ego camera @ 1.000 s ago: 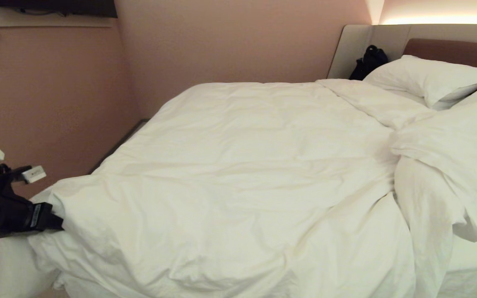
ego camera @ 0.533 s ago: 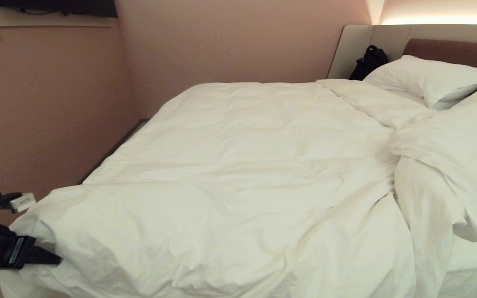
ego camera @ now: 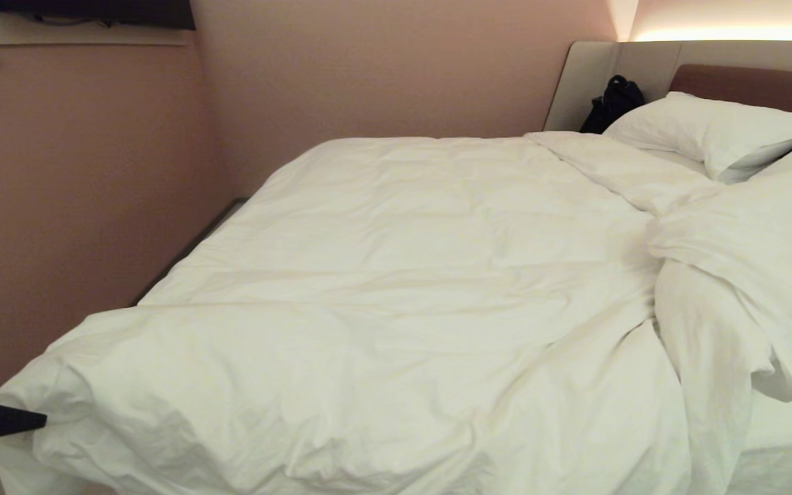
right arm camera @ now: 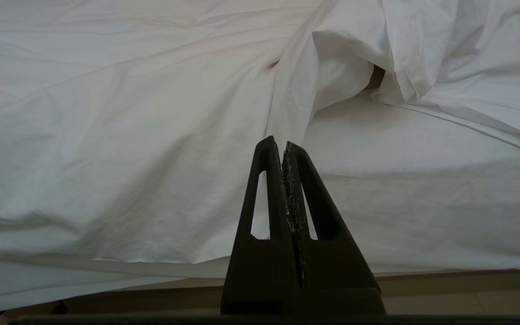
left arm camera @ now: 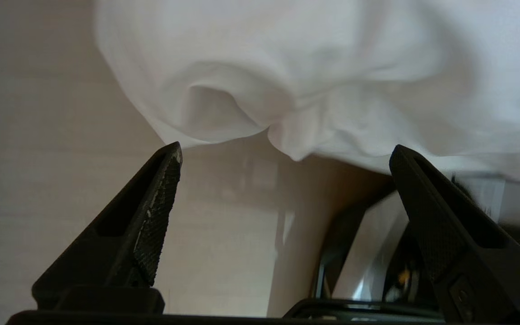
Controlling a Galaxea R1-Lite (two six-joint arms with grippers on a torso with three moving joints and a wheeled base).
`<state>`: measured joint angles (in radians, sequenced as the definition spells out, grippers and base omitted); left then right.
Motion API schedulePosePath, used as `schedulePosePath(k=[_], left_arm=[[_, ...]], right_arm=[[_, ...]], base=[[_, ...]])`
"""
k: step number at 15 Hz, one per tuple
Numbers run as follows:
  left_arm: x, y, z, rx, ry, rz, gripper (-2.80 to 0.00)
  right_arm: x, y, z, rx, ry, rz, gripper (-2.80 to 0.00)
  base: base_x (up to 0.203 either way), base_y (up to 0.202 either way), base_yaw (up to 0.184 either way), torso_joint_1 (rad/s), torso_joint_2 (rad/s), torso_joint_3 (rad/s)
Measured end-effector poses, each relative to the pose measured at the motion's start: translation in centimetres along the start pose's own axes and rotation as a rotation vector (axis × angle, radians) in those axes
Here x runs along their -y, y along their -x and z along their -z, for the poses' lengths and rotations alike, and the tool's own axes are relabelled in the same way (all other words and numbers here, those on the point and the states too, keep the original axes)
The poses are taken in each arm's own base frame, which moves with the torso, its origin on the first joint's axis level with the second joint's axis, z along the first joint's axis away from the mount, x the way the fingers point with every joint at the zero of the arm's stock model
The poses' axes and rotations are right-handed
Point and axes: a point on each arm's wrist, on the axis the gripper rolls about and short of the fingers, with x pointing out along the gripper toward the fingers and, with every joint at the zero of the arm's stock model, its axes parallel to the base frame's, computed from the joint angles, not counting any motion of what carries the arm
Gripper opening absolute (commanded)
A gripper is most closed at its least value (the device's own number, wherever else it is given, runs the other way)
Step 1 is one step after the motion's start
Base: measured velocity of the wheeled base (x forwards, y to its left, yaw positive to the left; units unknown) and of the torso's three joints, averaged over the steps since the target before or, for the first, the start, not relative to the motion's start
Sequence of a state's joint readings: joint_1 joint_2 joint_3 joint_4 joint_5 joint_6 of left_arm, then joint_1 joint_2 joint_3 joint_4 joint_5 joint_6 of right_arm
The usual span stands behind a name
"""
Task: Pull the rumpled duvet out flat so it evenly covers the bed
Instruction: Flatten the corners of the folded blanket
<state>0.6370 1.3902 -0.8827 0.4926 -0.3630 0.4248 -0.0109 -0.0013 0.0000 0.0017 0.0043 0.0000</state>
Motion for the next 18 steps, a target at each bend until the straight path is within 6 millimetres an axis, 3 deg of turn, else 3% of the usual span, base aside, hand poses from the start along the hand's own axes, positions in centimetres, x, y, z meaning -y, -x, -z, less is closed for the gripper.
schedulePosePath(k=[2, 4, 5, 6, 9, 13, 16, 18], left_arm=[[0.8, 2.2, 0.5, 0.085, 0.045, -0.025, 0.0], [1.1, 3.1, 0.6, 0.131, 0.191, 0.004, 0.0], [1.1, 3.1, 0.5, 0.141, 0.29, 0.032, -1.15], [0.9, 3.1, 0.4, 0.145, 0.396, 0.055, -2.8], [-0.4, 3.1, -0.1, 0.195, 0.651, 0.077, -2.8], [-3.1, 3.4, -0.7, 0.347, 0.836, 0.018, -2.8], [-5.4, 1.3, 0.7, 0.312, 0.954, -0.016, -2.8], [-6.5, -0.9, 1.9, 0.232, 0.938, -0.023, -2.8]], right_arm=[[0.0, 0.0, 0.0, 0.0, 0.0, 0.0, -2.8], [0.0, 0.0, 0.0, 0.0, 0.0, 0.0, -2.8], [0.0, 0.0, 0.0, 0.0, 0.0, 0.0, -2.8], [0.0, 0.0, 0.0, 0.0, 0.0, 0.0, -2.8], [0.0, 0.0, 0.0, 0.0, 0.0, 0.0, -2.8], [0.0, 0.0, 0.0, 0.0, 0.0, 0.0, -2.8], [0.0, 0.0, 0.0, 0.0, 0.0, 0.0, -2.8], [0.0, 0.0, 0.0, -0.001, 0.0, 0.0, -2.8]], base=[[0.0, 0.0, 0.0, 0.0, 0.0, 0.0], [0.0, 0.0, 0.0, 0.0, 0.0, 0.0], [0.0, 0.0, 0.0, 0.0, 0.0, 0.0], [0.0, 0.0, 0.0, 0.0, 0.0, 0.0], [0.0, 0.0, 0.0, 0.0, 0.0, 0.0], [0.0, 0.0, 0.0, 0.0, 0.0, 0.0], [0.0, 0.0, 0.0, 0.0, 0.0, 0.0], [0.0, 0.0, 0.0, 0.0, 0.0, 0.0]])
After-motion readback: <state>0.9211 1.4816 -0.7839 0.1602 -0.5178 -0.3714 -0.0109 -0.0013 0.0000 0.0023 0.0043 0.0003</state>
